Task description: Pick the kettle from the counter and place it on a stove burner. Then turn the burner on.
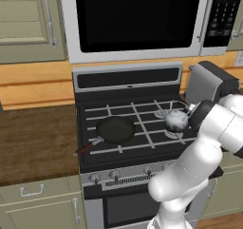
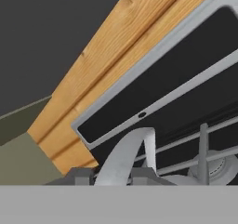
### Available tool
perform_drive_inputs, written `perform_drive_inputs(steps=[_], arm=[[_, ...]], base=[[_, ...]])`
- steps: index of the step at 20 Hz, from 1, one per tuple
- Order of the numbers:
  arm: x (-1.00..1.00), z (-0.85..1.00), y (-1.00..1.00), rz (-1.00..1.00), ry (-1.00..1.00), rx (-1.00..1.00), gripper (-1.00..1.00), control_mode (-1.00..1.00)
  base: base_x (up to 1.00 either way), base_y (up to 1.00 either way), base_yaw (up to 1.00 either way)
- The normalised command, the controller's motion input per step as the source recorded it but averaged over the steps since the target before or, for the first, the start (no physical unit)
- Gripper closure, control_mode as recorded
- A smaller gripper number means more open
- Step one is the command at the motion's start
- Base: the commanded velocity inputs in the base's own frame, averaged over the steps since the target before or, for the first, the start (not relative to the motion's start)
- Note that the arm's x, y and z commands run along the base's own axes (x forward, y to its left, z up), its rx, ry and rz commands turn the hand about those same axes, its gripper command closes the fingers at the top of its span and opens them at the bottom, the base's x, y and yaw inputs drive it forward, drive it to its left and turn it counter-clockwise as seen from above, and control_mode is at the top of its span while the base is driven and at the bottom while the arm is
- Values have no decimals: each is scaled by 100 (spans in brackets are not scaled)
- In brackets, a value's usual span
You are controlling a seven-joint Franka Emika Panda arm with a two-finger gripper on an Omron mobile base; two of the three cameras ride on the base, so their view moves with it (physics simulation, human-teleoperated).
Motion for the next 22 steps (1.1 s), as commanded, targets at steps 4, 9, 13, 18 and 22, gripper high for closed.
perform_drive_inputs(steps=[4, 9, 13, 18, 22], arm=[[0, 0, 0, 0, 0, 0, -100, -100], [0, 0, 0, 0, 0, 0, -100, -100], [0, 0, 0, 0, 0, 0, -100, -100], [-1, 0, 4, 0, 0, 0, -100, -100], [0, 0, 21, 0, 0, 0, -100, -100]], base=[[0, 0, 0], [0, 0, 0], [0, 0, 0], [0, 0, 0], [0, 0, 0]])
